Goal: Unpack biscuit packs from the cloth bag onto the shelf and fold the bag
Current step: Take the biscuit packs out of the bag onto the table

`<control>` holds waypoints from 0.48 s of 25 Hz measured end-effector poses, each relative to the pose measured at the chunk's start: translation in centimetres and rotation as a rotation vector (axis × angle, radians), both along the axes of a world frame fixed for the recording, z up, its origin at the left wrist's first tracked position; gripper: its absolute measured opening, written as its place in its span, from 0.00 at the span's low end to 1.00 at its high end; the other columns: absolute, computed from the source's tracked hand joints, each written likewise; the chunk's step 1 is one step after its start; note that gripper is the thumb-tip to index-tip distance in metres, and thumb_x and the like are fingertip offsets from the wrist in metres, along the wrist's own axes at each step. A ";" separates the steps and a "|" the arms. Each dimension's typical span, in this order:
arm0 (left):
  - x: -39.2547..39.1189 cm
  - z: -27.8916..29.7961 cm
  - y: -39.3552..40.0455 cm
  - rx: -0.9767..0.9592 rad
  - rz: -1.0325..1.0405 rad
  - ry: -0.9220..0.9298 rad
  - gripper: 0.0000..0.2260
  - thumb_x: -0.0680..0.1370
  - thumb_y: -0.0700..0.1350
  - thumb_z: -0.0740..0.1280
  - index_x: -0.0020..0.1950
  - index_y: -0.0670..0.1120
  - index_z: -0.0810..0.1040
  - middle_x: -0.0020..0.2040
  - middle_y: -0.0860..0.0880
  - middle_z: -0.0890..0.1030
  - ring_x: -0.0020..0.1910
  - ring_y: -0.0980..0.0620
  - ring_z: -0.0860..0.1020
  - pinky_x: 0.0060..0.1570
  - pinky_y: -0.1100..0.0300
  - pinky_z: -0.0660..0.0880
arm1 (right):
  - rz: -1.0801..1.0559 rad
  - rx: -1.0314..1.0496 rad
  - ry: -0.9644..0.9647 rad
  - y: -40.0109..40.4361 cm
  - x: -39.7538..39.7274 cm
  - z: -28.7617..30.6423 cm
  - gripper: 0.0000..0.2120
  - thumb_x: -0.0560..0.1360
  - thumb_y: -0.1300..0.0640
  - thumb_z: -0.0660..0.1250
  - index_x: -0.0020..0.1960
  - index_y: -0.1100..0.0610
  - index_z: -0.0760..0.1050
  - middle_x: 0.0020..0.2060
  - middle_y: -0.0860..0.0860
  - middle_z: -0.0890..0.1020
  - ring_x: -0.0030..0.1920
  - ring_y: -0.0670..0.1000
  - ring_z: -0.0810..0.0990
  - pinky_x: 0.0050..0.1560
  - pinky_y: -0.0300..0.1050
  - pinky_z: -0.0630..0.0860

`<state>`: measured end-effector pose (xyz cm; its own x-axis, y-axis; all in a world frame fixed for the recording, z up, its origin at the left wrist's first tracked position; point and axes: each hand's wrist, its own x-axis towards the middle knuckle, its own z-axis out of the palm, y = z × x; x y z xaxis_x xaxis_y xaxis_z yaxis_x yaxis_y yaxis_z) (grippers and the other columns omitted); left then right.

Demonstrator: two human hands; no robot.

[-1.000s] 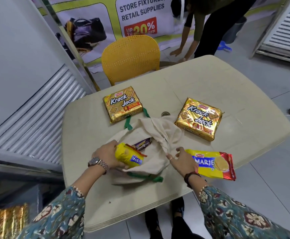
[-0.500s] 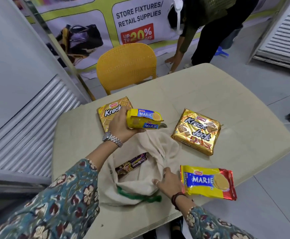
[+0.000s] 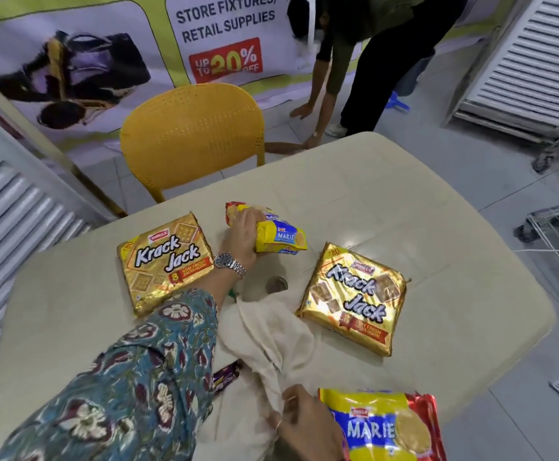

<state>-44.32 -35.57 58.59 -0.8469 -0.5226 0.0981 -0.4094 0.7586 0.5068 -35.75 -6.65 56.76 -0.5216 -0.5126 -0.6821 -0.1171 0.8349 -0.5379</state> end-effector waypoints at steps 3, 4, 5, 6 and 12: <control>-0.2 -2.0 0.7 -0.088 -0.054 -0.024 0.34 0.54 0.36 0.81 0.57 0.36 0.71 0.54 0.34 0.76 0.54 0.34 0.76 0.55 0.44 0.74 | -0.014 0.007 0.002 -0.1 -0.1 -0.5 0.17 0.65 0.37 0.65 0.49 0.42 0.67 0.48 0.42 0.82 0.53 0.43 0.78 0.52 0.40 0.74; 0.2 -2.5 1.1 -0.143 -0.099 -0.042 0.34 0.53 0.35 0.80 0.55 0.37 0.72 0.53 0.34 0.77 0.54 0.34 0.77 0.54 0.43 0.74 | 0.001 0.013 0.000 -0.3 -0.1 -0.5 0.17 0.65 0.37 0.65 0.49 0.42 0.67 0.49 0.43 0.82 0.54 0.43 0.78 0.52 0.40 0.74; 0.6 -2.8 1.5 -0.185 -0.149 -0.053 0.33 0.52 0.36 0.80 0.54 0.37 0.73 0.52 0.35 0.78 0.53 0.34 0.78 0.52 0.43 0.75 | 0.009 0.017 0.006 -0.4 -0.1 -0.6 0.17 0.64 0.37 0.65 0.49 0.42 0.67 0.49 0.43 0.82 0.54 0.44 0.79 0.52 0.41 0.75; 1.2 -3.2 1.8 -0.210 -0.191 -0.055 0.31 0.52 0.39 0.80 0.53 0.37 0.75 0.51 0.36 0.78 0.52 0.36 0.79 0.51 0.44 0.76 | 0.022 0.018 0.016 -0.4 -0.1 -0.6 0.17 0.64 0.37 0.64 0.50 0.42 0.67 0.49 0.43 0.82 0.53 0.44 0.79 0.52 0.42 0.75; 4.9 -3.2 2.4 -0.086 -0.127 -0.289 0.33 0.59 0.35 0.76 0.62 0.42 0.71 0.62 0.40 0.70 0.57 0.40 0.75 0.44 0.50 0.80 | 0.004 -0.011 0.053 -0.1 0.1 -0.7 0.14 0.67 0.43 0.65 0.50 0.44 0.67 0.45 0.44 0.81 0.48 0.46 0.80 0.49 0.43 0.77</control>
